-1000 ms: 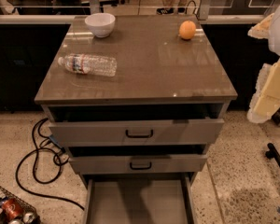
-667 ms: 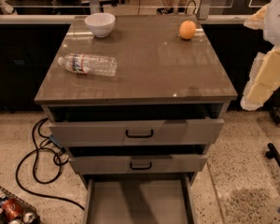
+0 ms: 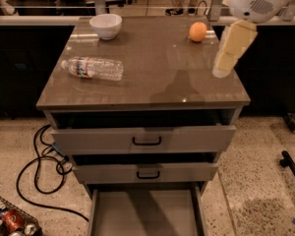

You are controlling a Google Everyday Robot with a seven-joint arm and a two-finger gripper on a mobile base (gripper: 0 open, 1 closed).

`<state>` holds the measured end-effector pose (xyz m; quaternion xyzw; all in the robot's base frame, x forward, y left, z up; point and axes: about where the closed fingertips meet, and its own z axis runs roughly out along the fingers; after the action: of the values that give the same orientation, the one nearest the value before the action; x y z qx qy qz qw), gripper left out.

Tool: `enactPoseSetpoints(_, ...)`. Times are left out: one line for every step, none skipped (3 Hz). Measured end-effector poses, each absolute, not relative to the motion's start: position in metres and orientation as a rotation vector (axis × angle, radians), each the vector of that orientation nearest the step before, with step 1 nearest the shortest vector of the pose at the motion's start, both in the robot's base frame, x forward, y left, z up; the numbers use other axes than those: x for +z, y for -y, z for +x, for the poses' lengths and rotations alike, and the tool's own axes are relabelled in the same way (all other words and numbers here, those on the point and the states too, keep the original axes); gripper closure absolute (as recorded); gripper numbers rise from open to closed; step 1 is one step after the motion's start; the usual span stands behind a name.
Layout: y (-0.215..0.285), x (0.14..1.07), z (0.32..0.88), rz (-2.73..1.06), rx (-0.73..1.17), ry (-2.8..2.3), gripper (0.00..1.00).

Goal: Place water bottle into bottom drawer

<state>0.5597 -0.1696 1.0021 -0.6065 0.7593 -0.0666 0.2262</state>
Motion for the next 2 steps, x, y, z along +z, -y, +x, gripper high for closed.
enactPoseSetpoints(0.133,0.988,0.606,-1.687,-0.203,-2.147,0.0)
enactPoseSetpoints(0.069,0.973,0.651,-1.756,-0.213,-2.174,0.0)
